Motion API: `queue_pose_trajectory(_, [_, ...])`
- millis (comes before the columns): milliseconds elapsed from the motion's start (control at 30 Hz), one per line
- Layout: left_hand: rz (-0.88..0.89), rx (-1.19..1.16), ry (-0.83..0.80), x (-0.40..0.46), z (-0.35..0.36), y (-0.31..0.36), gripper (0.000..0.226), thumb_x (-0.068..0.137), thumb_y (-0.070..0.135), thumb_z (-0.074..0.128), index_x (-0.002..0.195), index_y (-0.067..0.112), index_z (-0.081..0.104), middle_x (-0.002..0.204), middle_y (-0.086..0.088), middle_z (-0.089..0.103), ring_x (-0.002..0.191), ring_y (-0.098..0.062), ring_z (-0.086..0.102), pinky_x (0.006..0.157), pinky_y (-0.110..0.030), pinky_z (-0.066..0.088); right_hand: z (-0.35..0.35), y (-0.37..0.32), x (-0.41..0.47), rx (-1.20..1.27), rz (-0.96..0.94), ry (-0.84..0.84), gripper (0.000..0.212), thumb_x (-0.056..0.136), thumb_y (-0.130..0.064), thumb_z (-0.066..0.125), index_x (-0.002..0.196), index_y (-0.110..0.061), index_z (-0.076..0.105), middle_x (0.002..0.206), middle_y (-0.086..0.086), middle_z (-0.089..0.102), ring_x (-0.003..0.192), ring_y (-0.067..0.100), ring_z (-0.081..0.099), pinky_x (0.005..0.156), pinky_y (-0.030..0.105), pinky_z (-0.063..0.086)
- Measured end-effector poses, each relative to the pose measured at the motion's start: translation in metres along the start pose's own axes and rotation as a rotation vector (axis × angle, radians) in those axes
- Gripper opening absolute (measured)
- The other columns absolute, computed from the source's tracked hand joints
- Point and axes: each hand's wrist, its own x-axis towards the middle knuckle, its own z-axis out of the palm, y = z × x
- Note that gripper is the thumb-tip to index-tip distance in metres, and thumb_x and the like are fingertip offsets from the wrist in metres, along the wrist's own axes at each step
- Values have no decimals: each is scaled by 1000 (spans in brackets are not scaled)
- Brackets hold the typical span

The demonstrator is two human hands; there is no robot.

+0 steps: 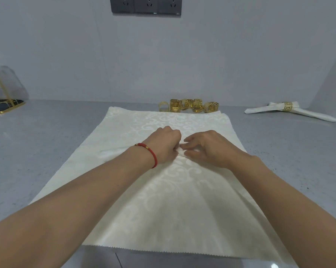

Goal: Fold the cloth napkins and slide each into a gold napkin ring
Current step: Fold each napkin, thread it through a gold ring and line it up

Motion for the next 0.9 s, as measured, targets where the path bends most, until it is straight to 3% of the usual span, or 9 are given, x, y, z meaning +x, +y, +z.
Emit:
queue_pose_trajectory(100, [-13, -14, 22, 2, 6, -2, 28, 86, 12, 58, 67, 19, 39, 77, 2, 38, 84, -29, 49, 61, -31, 37, 0, 4, 0, 201, 73, 49, 18, 97, -35, 64, 97, -27, 81, 104, 0, 76, 107, 20, 67, 87, 46, 56])
queue_pose_trajectory(200, [22, -69, 8, 8, 4, -6, 36, 79, 12, 64, 61, 23, 35, 72, 3, 38, 84, -29, 50, 53, -27, 28, -3, 4, 9, 332, 171, 75, 33, 96, -42, 60, 87, -16, 78, 98, -2, 77, 100, 16, 69, 87, 45, 57])
queue_pose_trajectory(367, [-56, -84, 80, 20, -3, -40, 38, 80, 15, 69, 61, 25, 37, 78, 2, 45, 87, -28, 52, 60, -27, 33, -3, 20, 47, 357, 309, 250, 42, 102, -42, 52, 92, -11, 78, 93, 0, 78, 92, 18, 69, 89, 34, 52])
queue_pose_trajectory(467, [-236, -22, 216, 22, -6, -80, 27, 83, 12, 63, 68, 17, 42, 84, -9, 50, 90, -36, 56, 69, -34, 38, 0, 37, 79, 292, 362, 266, 38, 102, -25, 51, 91, 7, 68, 72, 7, 60, 67, 23, 50, 60, 27, 39])
queue_pose_trajectory(567, [-370, 14, 336, 16, 15, -96, 9, 87, 12, 56, 79, 10, 52, 83, -13, 56, 87, -38, 54, 70, -37, 36, 9, 55, 117, 165, 461, 298, 32, 98, -16, 51, 84, 9, 63, 66, 17, 51, 64, 26, 45, 59, 34, 33])
queue_pose_trajectory(667, [-410, 41, 389, 15, 33, -93, 28, 87, 8, 51, 67, 14, 33, 66, -1, 37, 74, -29, 40, 65, -34, 26, 18, 63, 155, 49, 497, 304, 26, 97, -18, 52, 87, -2, 71, 77, 13, 66, 77, 33, 61, 69, 37, 49])
queue_pose_trajectory(733, [-425, 12, 402, 19, 36, -95, 26, 88, 4, 48, 69, 14, 33, 70, 0, 40, 74, -26, 36, 66, -32, 25, 22, 57, 182, -27, 454, 277, 21, 97, -18, 54, 100, -12, 74, 97, 8, 72, 95, 34, 65, 80, 40, 53])
queue_pose_trajectory(833, [-425, -43, 415, 23, 35, -98, 9, 91, 7, 47, 86, 13, 46, 89, -7, 53, 76, -25, 34, 68, -31, 27, 30, 53, 220, -151, 375, 166, 32, 101, -24, 51, 129, -22, 65, 130, 9, 63, 123, 36, 54, 99, 46, 46])
queue_pose_trajectory(900, [-414, -32, 405, 23, 36, -99, 13, 92, 8, 50, 86, 16, 41, 86, -4, 49, 77, -23, 33, 69, -30, 26, 39, 55, 240, -323, 360, 70, 36, 103, -20, 46, 138, -25, 54, 142, 6, 53, 129, 34, 43, 101, 47, 37])
